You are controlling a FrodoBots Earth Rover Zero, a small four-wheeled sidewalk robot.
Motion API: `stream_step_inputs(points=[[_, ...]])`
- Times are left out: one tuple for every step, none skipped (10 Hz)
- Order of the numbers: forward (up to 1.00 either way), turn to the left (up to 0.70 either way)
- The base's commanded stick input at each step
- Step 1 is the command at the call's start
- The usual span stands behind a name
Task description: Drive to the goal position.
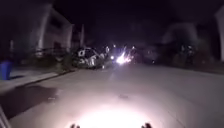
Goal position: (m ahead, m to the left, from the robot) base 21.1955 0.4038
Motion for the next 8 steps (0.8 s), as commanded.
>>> stream_step_inputs(points=[[0.7,-0.29],[0.7,-0.35],[0.7,-0.35],[0.7,-0.19],[0.7,0.0],[0.7,0.0],[0.7,0.0],[0.7,0.0]])
